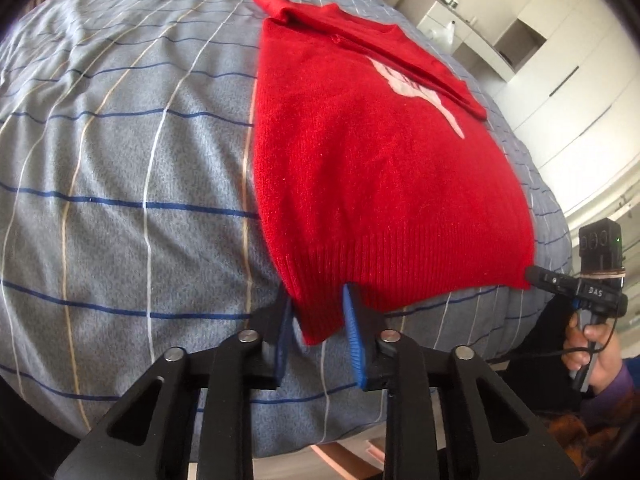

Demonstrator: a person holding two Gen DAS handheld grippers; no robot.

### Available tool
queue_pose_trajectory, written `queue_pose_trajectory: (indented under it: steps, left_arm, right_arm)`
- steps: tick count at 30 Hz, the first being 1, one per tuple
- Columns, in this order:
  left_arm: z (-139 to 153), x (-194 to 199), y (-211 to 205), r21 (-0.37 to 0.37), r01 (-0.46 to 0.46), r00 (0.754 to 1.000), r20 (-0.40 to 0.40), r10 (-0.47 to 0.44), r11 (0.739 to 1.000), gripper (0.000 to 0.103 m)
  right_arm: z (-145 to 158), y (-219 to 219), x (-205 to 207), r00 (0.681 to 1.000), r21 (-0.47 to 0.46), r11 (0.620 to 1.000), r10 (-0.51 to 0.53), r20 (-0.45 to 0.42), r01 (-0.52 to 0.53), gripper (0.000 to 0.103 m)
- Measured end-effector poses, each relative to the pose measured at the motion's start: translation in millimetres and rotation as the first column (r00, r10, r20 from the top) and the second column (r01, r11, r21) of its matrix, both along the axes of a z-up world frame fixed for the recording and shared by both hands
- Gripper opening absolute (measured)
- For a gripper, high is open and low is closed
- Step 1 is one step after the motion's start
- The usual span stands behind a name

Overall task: Fold small clothes
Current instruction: 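Grasp the ribbed sweater hem with the left tool while the right tool grasps it too, then lift the hem with both tools and fold it over toward the collar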

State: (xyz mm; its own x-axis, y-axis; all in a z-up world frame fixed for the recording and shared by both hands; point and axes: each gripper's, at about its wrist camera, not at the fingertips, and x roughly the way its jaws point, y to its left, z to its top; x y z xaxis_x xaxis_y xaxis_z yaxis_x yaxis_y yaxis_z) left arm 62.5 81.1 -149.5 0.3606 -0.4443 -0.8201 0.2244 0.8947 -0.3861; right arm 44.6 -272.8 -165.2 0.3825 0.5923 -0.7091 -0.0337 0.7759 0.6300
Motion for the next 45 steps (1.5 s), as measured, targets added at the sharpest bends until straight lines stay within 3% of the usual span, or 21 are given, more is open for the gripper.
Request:
queue_pose_trajectory:
  steps: [1, 2, 6, 11, 15, 18, 22, 28, 35, 38, 39, 40, 41, 42, 43, 45]
  left_arm:
    - [0.0, -1.5, 2.3, -0.011, -0.007, 1.000, -0.006, 0.007, 1.000, 0.005]
    - [0.2, -2.4, 5.3, -0.029, -0.018, 1.000, -0.012, 0.017, 0.999, 0.005]
    - [13.1, -10.8, 15.9, -0.109, -0.043, 0.999, 0.002, 0.044, 0.993, 0.003]
    - [53.1, -9.2, 28.0, -0.242, -0.054, 0.994, 0.075, 0.075, 0.969, 0.003]
    - [84.7, 37.0, 27.1, -0.301, -0.059, 0.984, 0.144, 0.107, 0.952, 0.003]
    - [99.5, 91.5, 19.3, -0.302, -0.079, 0.970, 0.198, 0.144, 0.950, 0.003]
    - [98.3, 178.2, 2.8, -0.299, -0.142, 0.961, 0.187, 0.204, 0.944, 0.003]
    - [85.0, 277.9, -23.8, -0.202, -0.214, 0.952, 0.175, 0.250, 0.956, 0.003]
    - [62.8, 333.6, -35.9, -0.097, -0.265, 0.943, 0.179, 0.279, 0.959, 0.003]
    - [52.1, 346.0, -37.1, -0.056, -0.292, 0.939, 0.174, 0.297, 0.955, 0.011]
    - [49.1, 348.2, -36.1, -0.042, -0.308, 0.938, 0.156, 0.311, 0.950, 0.032]
    - [46.9, 349.0, -32.1, -0.034, -0.334, 0.931, 0.141, 0.336, 0.942, 0.062]
    - [48.5, 345.7, -27.2, -0.051, -0.358, 0.921, 0.142, 0.362, 0.932, 0.072]
    - [52.0, 340.1, -20.2, -0.079, -0.379, 0.909, 0.155, 0.387, 0.922, 0.081]
    - [56.0, 334.2, -13.6, -0.098, -0.390, 0.900, 0.169, 0.402, 0.916, 0.085]
    - [62.7, 325.6, -6.0, -0.094, -0.397, 0.895, 0.180, 0.408, 0.913, 0.086]
  right_arm:
    - [0.2, -1.5, 0.1, 1.000, -0.013, 1.000, -0.011, -0.003, 0.011, 0.011]
    - [1.3, -3.3, 0.5, 1.000, -0.014, 1.000, -0.023, -0.007, 0.022, 0.006]
    - [18.7, -16.5, -8.8, 0.998, -0.003, 0.999, -0.051, 0.026, 0.052, 0.005]
    - [50.5, -26.4, -5.7, 0.987, 0.036, 0.995, -0.101, 0.122, 0.097, 0.005]
    - [72.7, -39.1, 30.4, 0.963, 0.050, 0.988, -0.155, 0.222, 0.148, 0.005]
    - [84.2, -51.2, 77.9, 0.937, 0.028, 0.981, -0.192, 0.290, 0.192, 0.005]
    - [91.4, -58.0, 160.2, 0.916, -0.003, 0.972, -0.221, 0.334, 0.236, 0.005]
    - [78.2, -75.9, 274.5, 0.915, 0.006, 0.953, -0.293, 0.278, 0.303, 0.005]
    - [44.5, -79.4, 348.6, 0.923, -0.028, 0.944, -0.315, 0.219, 0.329, 0.005]
    - [34.2, -79.1, 360.0, 0.919, -0.019, 0.937, -0.338, 0.202, 0.349, 0.007]
    - [31.9, -79.4, 361.5, 0.917, -0.018, 0.933, -0.348, 0.194, 0.358, 0.009]
    - [30.3, -80.4, 362.5, 0.914, -0.019, 0.929, -0.360, 0.186, 0.369, 0.019]
    - [30.8, -81.9, 360.5, 0.910, -0.021, 0.925, -0.370, 0.187, 0.380, 0.035]
    - [33.2, -83.7, 356.4, 0.905, -0.023, 0.920, -0.379, 0.194, 0.390, 0.044]
    - [36.8, -86.1, 351.1, 0.898, -0.024, 0.916, -0.388, 0.205, 0.401, 0.054]
    - [45.8, -88.8, 340.2, 0.894, -0.040, 0.914, -0.384, 0.229, 0.403, 0.054]
